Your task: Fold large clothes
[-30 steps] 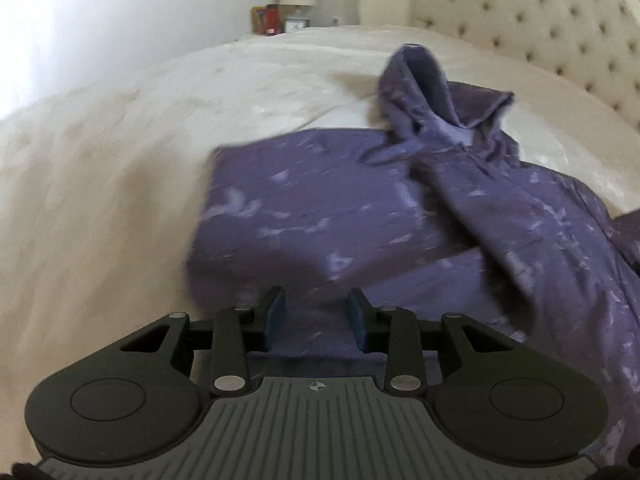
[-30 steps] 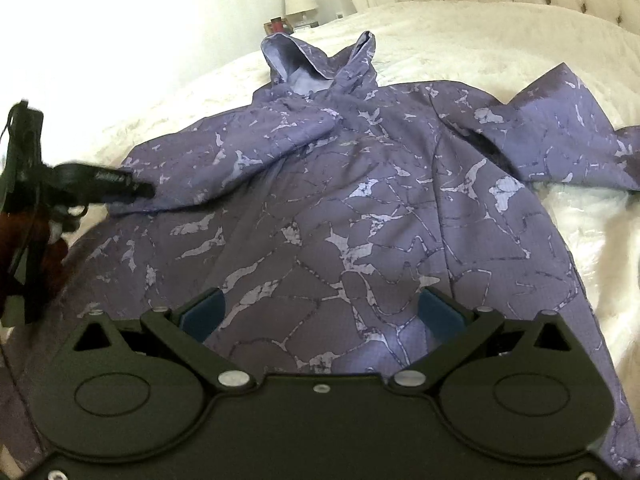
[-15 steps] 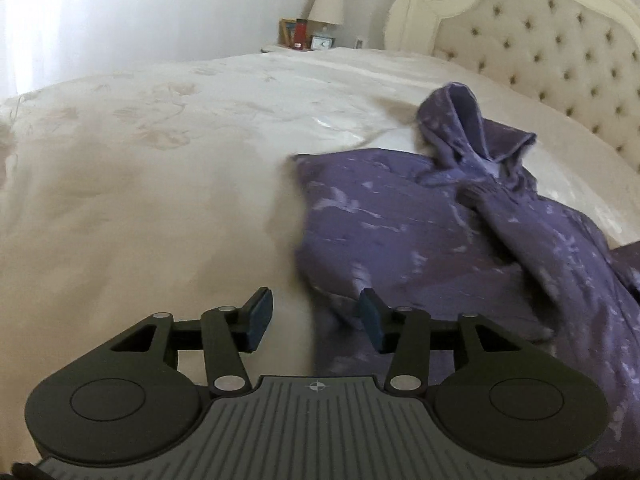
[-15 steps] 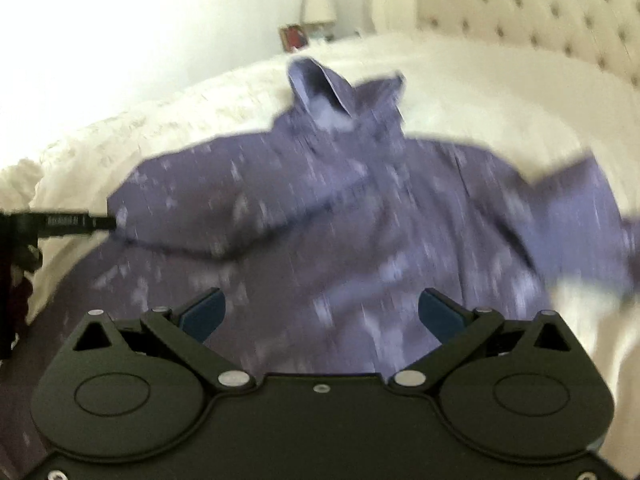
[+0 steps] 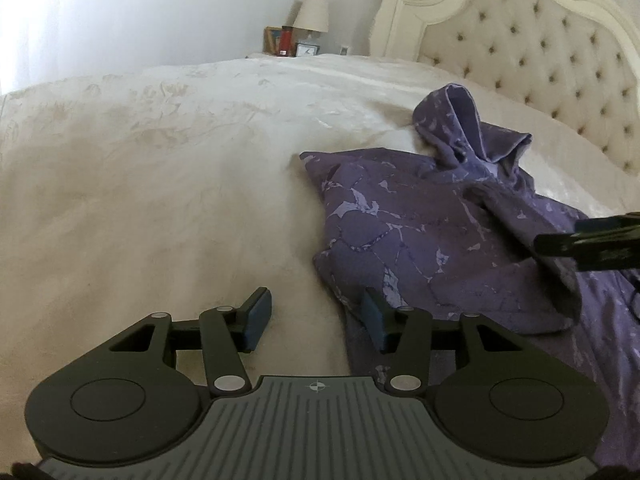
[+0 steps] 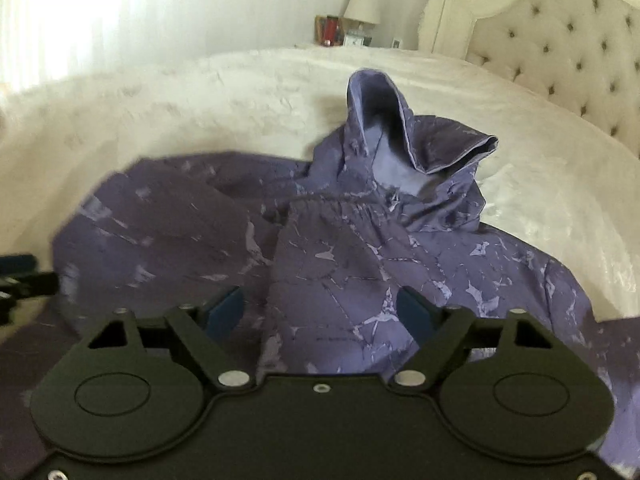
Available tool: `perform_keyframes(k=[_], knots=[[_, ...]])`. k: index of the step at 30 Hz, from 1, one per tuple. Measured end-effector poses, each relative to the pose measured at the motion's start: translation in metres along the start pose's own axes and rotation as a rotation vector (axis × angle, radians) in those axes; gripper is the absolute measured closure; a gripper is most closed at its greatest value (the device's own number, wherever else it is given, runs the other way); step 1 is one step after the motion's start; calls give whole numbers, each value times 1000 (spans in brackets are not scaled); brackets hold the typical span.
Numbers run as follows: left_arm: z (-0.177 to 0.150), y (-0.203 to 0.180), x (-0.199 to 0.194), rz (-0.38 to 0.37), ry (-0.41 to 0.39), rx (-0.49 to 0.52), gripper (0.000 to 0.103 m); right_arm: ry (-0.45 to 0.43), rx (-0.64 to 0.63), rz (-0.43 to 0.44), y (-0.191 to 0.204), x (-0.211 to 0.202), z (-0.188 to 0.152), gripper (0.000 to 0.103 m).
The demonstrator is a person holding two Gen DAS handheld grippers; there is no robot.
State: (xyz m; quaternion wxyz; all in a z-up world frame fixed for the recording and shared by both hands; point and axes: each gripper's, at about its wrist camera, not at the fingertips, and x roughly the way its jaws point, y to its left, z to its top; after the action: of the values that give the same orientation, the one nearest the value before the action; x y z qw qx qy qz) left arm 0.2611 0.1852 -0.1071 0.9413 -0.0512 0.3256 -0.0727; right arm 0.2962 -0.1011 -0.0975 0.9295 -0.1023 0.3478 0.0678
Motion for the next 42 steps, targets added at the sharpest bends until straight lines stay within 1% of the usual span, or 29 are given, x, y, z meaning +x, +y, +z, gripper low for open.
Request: perform_keyframes(k=[1,2,6,7,8,9,11,14,17,19,22,23,25,26,27,31,34,35,38,42], knots=[[1,-1,0,4,3,5,55,4,-12,-34,0,3,0,33],[1,-2,0,7,3,11,55,4,-8,-65,-3,3,-1,33],[0,-2,1,11,4,7,53,3,138,-111,-41,-13,-10,32],[-1,-2,2,12,5,4,53,5,173,-132,-52,-18,-15,31],[-1,-2,3,11,5,2,52,11,210,-145,-63,-23,-21,28],[-1,-2,3,11,5,1,52,22,241,-142,-72,-26,-27,22],[-2,-2,3,12,4,5,51,50,305,-136,-86,-31,-38,20],[-2,-1,3,12,1,7,51,81,347,-141,-96,-38,-51,19],[-3,0,3,9,0,0,51,93,406,-132,-104,-46,-63,18],[-4,0,3,10,-2,-2,50,83,440,-118,-109,-52,-68,18],[-5,-2,2,15,-8,4,50,73,447,-126,-114,-62,-74,17],[-5,-2,2,18,-12,7,51,92,444,-132,-116,-60,-76,16],[-5,-5,0,27,-18,17,51,168,440,-130,-121,-48,-82,16],[-5,-6,-3,35,-21,24,51,190,444,-122,-123,-46,-87,16],[-5,-7,-7,44,-25,30,51,195,447,-112,-125,-47,-92,16],[-2,-14,-29,50,-35,36,51,152,447,-68,-135,-69,-101,16],[5,-25,-46,40,-34,37,50,113,493,-54,-158,-93,-107,11],[8,-30,-52,31,-36,35,50,102,513,-58,-168,-101,-109,10],[17,-50,-66,-9,-38,33,42,75,586,-90,-206,-125,-119,9],[28,-84,-72,-89,-28,42,41,58,653,-166,-256,-146,-129,9]])
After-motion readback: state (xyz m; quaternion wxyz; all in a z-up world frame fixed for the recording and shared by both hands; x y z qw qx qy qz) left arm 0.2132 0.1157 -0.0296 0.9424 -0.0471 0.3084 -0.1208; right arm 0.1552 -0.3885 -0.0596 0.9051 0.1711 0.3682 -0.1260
